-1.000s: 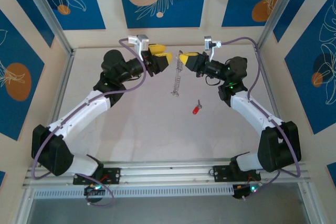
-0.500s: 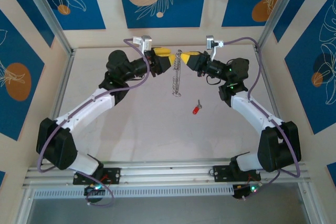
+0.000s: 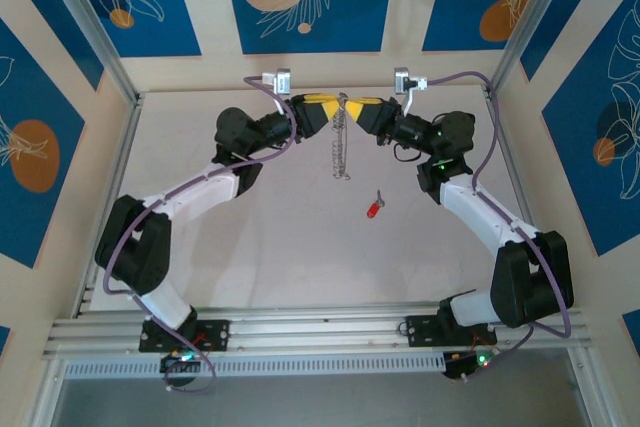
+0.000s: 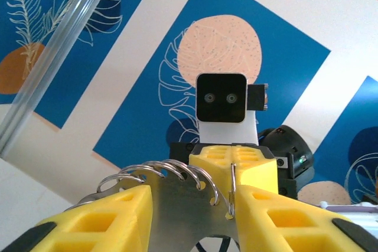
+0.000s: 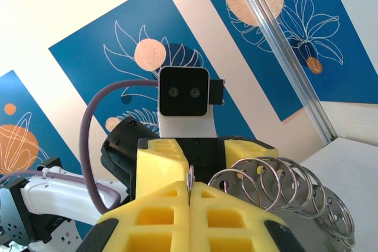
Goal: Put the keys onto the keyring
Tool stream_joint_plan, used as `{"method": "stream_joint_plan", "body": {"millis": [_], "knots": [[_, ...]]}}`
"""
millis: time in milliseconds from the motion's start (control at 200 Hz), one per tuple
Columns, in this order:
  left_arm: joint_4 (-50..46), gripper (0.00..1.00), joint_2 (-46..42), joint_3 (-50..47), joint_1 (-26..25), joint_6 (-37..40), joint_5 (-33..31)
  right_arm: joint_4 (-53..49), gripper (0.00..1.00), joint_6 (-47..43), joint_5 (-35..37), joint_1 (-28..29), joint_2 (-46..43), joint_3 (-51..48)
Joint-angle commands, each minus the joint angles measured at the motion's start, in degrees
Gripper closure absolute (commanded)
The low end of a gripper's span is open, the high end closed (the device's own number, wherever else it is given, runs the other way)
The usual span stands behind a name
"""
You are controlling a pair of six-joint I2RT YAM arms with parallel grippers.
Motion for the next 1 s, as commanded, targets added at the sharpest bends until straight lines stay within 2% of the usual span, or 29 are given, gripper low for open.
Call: {"method": "stream_joint_plan", "body": {"millis": [0, 995], "knots": [[7.1, 0.61, 0.9, 0.4, 0.8, -4.2, 0.7, 2.9, 1.00, 0.5, 0.8, -0.2, -0.9, -0.3], [8.0, 0.63, 2.6, 3.4, -0.8, -5.0, 3.5, 2.4, 1.00, 0.6, 1.4, 0.6, 1.1, 0.6]]}}
